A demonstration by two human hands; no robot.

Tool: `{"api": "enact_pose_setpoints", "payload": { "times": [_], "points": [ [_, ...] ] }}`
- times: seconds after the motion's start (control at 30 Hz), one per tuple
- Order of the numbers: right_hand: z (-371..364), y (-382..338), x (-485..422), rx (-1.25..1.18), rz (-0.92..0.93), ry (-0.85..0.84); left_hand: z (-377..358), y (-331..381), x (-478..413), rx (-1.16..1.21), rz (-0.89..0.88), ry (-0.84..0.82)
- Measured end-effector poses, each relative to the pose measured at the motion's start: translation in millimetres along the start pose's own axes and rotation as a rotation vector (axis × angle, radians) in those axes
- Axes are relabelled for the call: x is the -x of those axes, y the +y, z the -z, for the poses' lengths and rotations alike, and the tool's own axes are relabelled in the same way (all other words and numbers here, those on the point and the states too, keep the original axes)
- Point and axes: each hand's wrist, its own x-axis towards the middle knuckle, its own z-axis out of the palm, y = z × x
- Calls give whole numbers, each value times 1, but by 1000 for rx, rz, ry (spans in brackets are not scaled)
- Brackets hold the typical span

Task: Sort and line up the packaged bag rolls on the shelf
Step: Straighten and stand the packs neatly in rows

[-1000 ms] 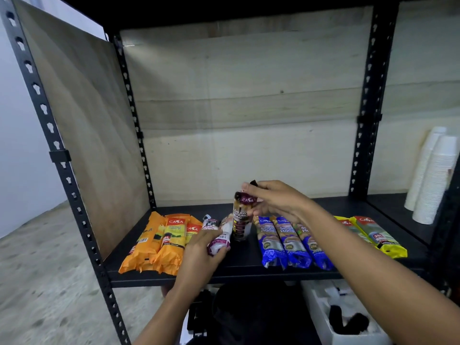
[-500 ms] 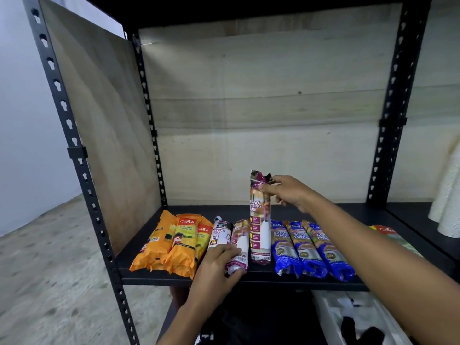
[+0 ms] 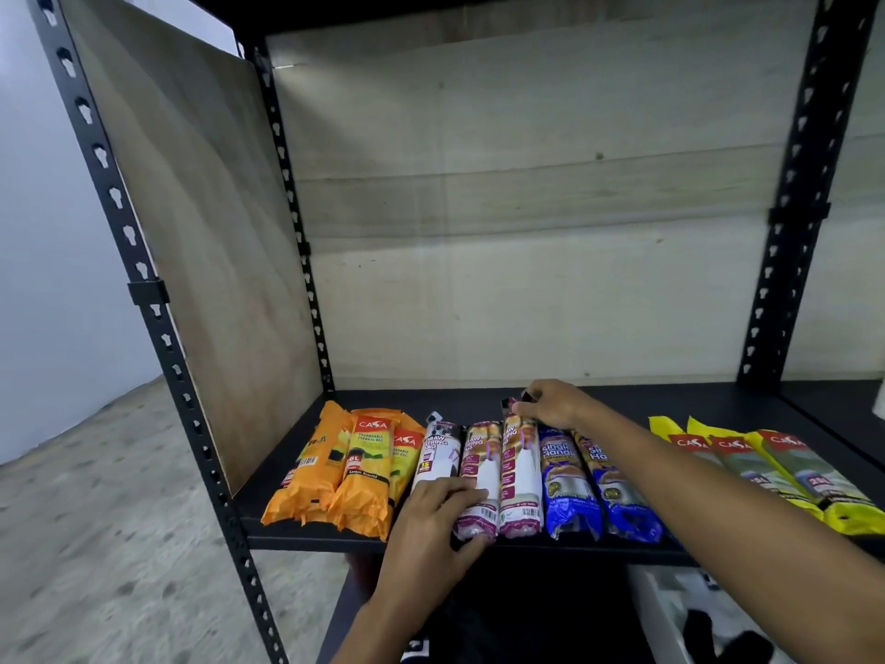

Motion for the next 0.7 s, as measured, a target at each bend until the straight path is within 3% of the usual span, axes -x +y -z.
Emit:
{"api": "enact_pose_setpoints", "payload": {
  "times": [0.2,0.33,0.4,0.5,0.6,0.7],
  "points": [
    [-4,-13,21,207,73,60,-2,1,2,-45,-15,16],
    [-15,-30,90,379,361,215,-2,2,1,-55,-13,29],
    [-35,-32,129,420,507,165,-3,4,1,-53,-14,37],
    [-71,-25,169,568,536,116,-3,7,2,-74,-10,33],
    [-96,-15,180,709,522,286,-2,12,2,-142,-40,32],
    [-107,-7,178,643,526,454,-2,22,3,-238,-119,11]
  ]
}}
